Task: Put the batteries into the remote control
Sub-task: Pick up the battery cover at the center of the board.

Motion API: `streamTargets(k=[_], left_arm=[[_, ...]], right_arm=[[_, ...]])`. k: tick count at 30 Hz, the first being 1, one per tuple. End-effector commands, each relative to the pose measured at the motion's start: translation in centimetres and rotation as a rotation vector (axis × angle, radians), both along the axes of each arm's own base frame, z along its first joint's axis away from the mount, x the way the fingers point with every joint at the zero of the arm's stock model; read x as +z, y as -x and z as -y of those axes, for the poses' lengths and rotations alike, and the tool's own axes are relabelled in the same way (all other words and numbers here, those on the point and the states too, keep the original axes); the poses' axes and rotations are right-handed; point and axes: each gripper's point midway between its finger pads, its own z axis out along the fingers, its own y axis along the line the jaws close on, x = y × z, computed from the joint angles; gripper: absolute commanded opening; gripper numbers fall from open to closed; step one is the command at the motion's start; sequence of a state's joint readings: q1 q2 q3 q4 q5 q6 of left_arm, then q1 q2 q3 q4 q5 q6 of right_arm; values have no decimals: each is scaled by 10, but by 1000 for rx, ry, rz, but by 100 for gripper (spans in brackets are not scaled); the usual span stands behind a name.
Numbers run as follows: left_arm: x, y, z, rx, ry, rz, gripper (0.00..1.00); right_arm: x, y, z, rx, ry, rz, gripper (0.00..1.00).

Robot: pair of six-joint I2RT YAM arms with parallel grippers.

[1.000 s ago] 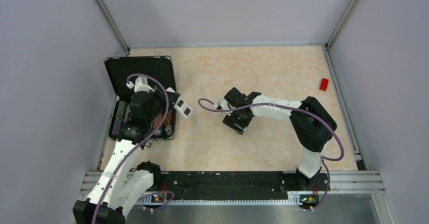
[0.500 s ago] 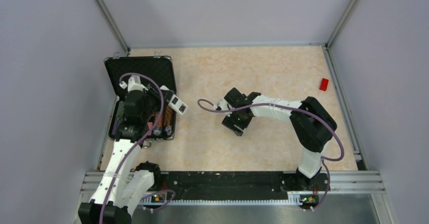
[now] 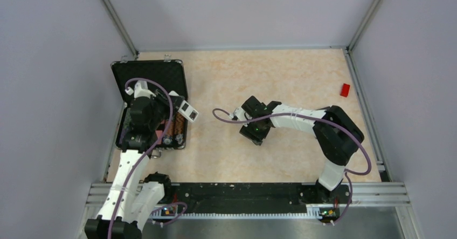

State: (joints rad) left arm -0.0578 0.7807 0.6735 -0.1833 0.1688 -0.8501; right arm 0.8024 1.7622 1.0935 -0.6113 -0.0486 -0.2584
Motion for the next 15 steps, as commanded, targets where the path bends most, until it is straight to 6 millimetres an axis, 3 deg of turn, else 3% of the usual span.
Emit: streamTargets(k=[1, 8, 15], left_arm=[[28, -2, 0, -8, 9, 98, 0], [23, -1, 2, -18, 24, 88, 0], [15, 2, 15, -91, 52, 112, 0]], right_arm=[[-7, 16, 1, 20, -6, -44, 53], [-8, 8, -4, -12, -10, -10, 38], [32, 4, -16, -65, -157, 83, 35]])
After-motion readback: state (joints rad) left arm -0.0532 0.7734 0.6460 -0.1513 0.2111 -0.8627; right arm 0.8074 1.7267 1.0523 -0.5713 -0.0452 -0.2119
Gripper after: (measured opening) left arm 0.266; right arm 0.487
